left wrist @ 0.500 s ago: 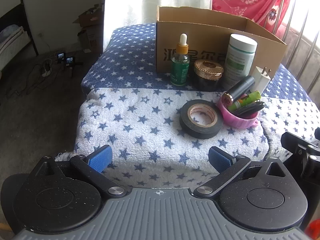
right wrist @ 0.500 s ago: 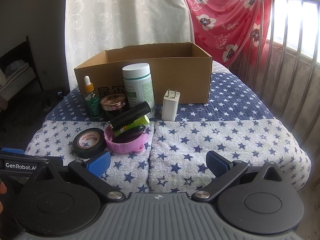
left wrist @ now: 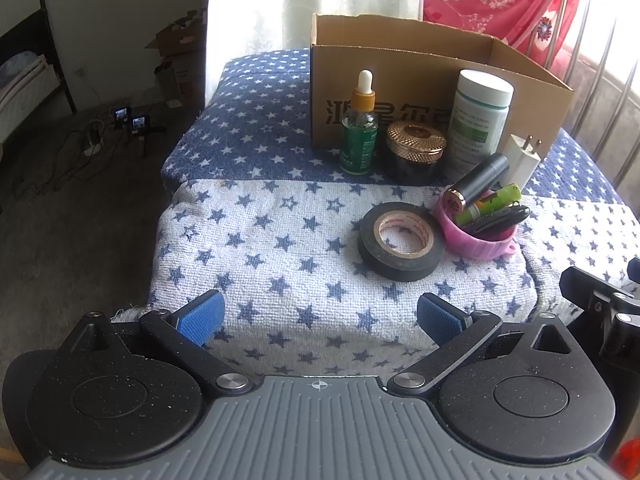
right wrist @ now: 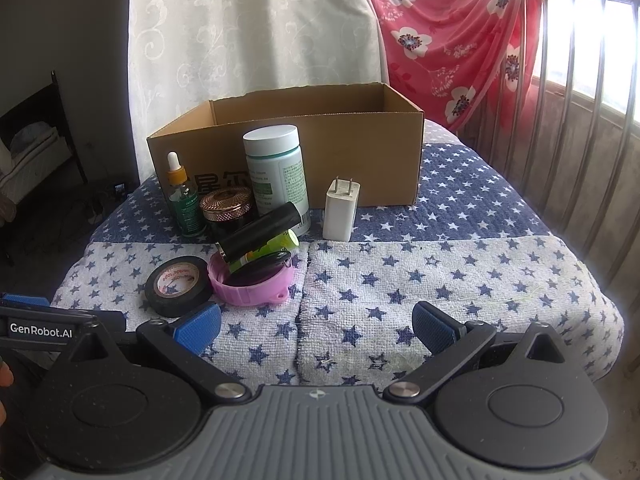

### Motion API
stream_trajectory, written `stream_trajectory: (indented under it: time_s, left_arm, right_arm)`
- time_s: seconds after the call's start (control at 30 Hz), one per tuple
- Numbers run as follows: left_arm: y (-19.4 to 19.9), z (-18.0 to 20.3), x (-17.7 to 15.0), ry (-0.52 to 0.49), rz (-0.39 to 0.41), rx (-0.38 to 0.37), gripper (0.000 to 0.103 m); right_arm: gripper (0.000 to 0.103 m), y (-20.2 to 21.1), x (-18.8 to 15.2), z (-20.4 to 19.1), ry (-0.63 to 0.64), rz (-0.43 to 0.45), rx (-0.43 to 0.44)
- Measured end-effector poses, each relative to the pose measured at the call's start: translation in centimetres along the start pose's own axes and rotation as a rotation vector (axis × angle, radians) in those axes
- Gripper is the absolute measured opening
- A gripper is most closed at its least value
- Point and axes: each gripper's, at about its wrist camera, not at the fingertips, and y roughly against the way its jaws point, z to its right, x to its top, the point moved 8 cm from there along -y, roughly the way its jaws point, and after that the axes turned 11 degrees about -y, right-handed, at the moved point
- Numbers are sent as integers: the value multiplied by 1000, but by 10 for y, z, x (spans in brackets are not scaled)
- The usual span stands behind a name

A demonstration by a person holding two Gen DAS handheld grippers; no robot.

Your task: Organize rigid objects

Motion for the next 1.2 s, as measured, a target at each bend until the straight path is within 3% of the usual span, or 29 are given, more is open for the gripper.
stream_trajectory:
  time_s: [1.0, 1.2]
  left_arm:
    - [0, 1, -2, -6, 3, -5, 103]
    - [5, 4, 4, -29, 55, -23, 103]
  right_arm:
    - [103, 1, 0, 0, -19, 1, 18]
    - [103, 5, 6, 10, -62, 34, 46]
